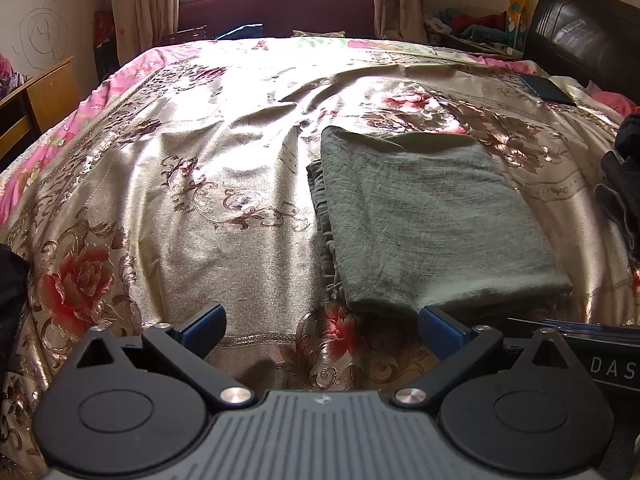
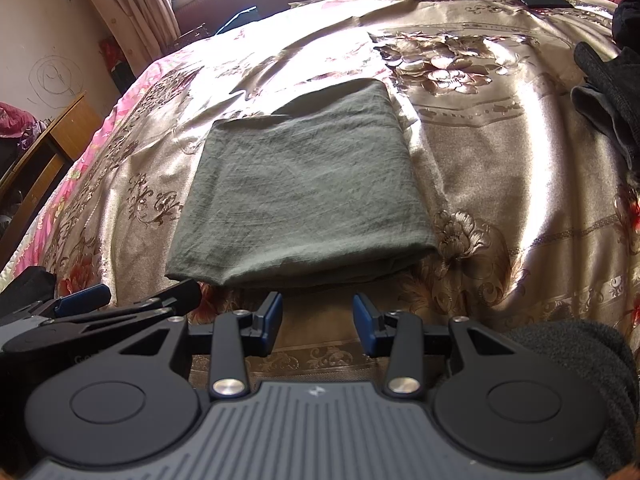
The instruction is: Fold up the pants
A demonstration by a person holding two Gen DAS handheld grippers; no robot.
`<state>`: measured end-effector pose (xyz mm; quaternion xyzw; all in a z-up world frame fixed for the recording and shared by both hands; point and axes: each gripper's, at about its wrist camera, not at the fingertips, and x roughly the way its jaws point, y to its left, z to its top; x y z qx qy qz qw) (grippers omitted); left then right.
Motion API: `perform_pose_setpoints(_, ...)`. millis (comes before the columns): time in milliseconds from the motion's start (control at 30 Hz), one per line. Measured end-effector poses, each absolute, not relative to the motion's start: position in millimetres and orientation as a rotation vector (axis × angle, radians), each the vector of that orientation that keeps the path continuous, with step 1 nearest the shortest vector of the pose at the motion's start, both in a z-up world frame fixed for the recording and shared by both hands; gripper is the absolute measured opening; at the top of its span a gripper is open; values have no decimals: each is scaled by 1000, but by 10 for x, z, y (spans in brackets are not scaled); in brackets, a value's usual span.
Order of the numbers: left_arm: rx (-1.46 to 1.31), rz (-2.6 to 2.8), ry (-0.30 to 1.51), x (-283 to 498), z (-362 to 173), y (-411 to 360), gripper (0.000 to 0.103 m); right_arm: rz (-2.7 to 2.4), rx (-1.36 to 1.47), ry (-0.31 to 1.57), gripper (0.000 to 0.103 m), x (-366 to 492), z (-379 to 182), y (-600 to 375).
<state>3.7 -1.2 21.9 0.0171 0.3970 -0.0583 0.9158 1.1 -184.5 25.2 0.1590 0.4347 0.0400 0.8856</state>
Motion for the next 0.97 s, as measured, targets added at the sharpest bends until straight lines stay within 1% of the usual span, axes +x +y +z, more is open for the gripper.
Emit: perform_pose_setpoints(967,41,-115,810,23,256,-32,103,85,328,905,40,3,266,-1849)
